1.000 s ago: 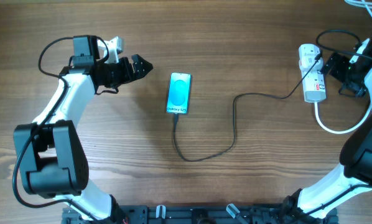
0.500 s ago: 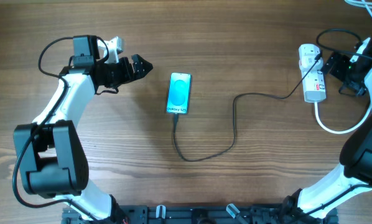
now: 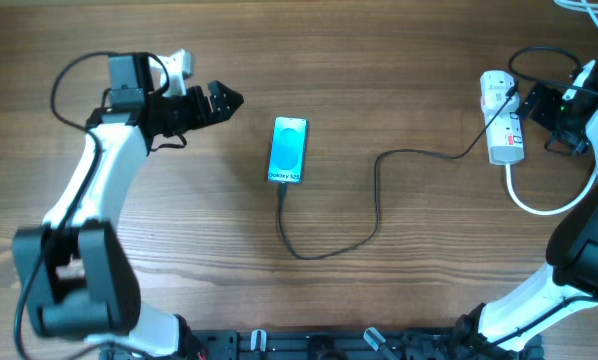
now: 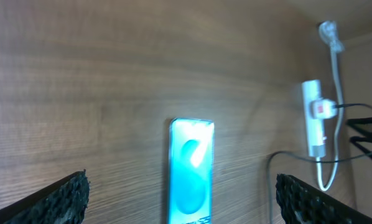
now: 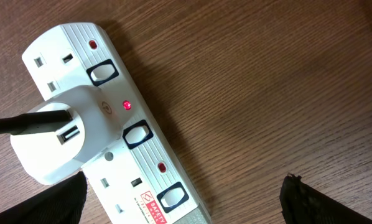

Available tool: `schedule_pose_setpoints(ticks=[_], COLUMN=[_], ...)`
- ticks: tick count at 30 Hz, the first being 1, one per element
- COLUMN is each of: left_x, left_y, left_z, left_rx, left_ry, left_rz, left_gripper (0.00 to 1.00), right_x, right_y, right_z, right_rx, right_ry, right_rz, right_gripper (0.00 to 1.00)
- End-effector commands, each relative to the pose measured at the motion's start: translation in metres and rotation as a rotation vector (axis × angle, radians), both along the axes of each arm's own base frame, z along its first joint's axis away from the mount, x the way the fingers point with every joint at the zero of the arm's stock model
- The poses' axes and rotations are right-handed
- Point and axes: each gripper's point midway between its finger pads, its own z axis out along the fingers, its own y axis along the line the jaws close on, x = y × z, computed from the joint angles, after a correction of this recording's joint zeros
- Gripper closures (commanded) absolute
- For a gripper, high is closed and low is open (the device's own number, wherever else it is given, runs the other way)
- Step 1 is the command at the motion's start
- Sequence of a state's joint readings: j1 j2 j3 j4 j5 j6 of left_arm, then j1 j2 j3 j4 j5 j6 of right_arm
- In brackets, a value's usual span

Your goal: Plug charger to phone and switch on socket

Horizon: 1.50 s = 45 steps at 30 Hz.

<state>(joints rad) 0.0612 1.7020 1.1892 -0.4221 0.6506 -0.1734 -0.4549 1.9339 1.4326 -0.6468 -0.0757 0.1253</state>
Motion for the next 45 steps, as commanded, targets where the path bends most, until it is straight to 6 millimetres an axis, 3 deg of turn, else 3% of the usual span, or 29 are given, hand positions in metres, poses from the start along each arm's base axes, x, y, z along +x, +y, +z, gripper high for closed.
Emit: schedule_pose_setpoints(ticks=[1,3,7,14,17,21,25,29,32,36,45], left_x=[-0.006,-0.013,-0.023,-0.043,-0.058,-0.082,-0.095,-0.100,-0.117,-0.136,-0.159], left_y=[0.003,0.003,0.002,0.001,0.000,0.006,0.009,0.014,0.019,0.033,0.050], left_z=[0.056,0.084,0.116,0.145,0.128,0.071,0.036,0.025,0.018,0.002,-0.004], left_rx=[0.019,0.024,0.029,0.034,0.031,0.070,0.143,0.227,0.265,0.315,0.365], left_ry=[-0.148,-0.218,-0.300,-0.378,-0.343,-0.253,-0.363,-0.575,-0.716,-0.734,-0.771], left_rz=[0.005,0.005,0.006,0.006,0.005,0.045,0.014,0.070,0.131,0.209,0.301], left_gripper=[0.00,0.00,0.00,0.00,0.00,0.00,0.00,0.00,0.00,0.00,0.00], right_x=[0.001,0.001,0.001,0.001,0.001,0.002,0.002,0.002,0.002,0.002,0.002], right_y=[0.002,0.002,0.002,0.002,0.002,0.002,0.002,0.002,0.002,0.002,0.002], right_z=[0.003,0.003,0.003,0.003,0.004,0.004,0.004,0.004,0.004,0.004,0.004], right_rx=[0.000,0.000,0.000,0.000,0.000,0.000,-0.001,-0.001,-0.001,-0.001,-0.001], right_ry=[-0.013,-0.013,-0.013,-0.013,-0.013,-0.013,-0.014,-0.014,-0.015,-0.015,-0.015], right_rz=[0.023,0.022,0.022,0.023,0.022,0.022,0.023,0.022,0.023,0.022,0.022], right_gripper=[0.00,0.00,0.00,0.00,0.00,0.00,0.00,0.00,0.00,0.00,0.00])
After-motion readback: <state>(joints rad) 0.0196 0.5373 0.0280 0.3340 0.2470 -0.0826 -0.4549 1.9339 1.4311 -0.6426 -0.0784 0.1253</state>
